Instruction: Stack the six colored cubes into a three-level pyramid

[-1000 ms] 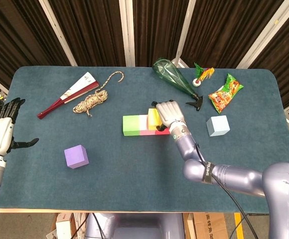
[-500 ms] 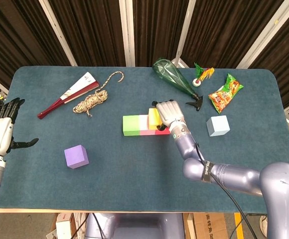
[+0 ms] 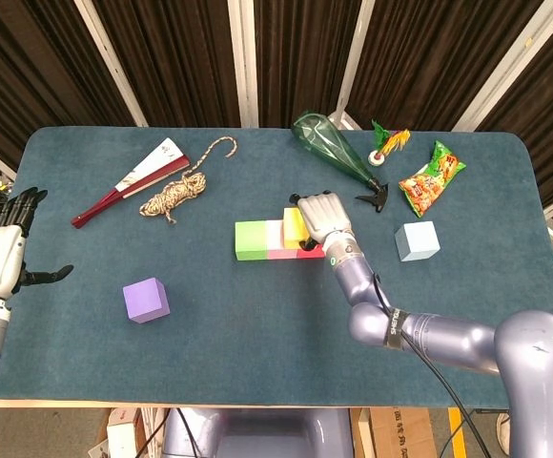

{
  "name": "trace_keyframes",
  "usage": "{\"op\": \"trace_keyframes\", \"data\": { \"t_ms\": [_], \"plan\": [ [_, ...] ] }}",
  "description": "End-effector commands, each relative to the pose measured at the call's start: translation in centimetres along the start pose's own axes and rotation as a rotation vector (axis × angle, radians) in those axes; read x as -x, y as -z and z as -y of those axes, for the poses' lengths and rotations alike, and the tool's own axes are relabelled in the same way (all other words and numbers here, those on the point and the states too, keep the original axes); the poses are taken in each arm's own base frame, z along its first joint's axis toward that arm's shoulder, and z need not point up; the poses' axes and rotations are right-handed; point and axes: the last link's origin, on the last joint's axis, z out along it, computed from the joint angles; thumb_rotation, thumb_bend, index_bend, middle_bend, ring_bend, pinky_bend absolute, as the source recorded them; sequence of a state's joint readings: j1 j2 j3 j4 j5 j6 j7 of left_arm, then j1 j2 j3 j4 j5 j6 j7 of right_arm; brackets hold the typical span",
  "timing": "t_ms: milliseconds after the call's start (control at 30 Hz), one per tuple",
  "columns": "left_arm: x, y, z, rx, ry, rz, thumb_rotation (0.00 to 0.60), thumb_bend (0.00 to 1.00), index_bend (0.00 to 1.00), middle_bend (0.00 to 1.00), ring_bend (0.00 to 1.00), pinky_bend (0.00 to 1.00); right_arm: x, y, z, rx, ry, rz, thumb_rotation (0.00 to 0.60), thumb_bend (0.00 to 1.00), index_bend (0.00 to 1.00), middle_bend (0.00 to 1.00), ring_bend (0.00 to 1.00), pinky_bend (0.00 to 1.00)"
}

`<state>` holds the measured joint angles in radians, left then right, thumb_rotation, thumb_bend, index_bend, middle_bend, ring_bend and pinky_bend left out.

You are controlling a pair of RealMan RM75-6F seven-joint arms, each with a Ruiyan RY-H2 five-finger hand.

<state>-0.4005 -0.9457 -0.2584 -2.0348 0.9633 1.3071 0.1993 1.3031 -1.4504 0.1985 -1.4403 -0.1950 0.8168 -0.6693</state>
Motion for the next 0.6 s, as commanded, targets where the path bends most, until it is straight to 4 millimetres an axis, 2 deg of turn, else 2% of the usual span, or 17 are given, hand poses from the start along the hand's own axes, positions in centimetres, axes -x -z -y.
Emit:
{"op": "trace_keyframes", "data": {
  "t_ms": [33,600],
  "plan": [
    [0.00,0.01,0.00,0.000,0.000,0.000,0.600,0.13,0.00,0.00,0.00,0.03,0.08,-0.05,0.03,0.001,0.001,0.001,0.600,0.29,0.21,0.47,0.47,0.21],
    [0.02,-0.04,0.12,-0.005,0.001,0.002,0.600,0.13,0.00,0.00,0.00,0.03,0.16,-0.29,0.25,0.000,0.022,-0.003,0.600,0.29,0.21,0.47,0.47,0.21]
  ]
}}
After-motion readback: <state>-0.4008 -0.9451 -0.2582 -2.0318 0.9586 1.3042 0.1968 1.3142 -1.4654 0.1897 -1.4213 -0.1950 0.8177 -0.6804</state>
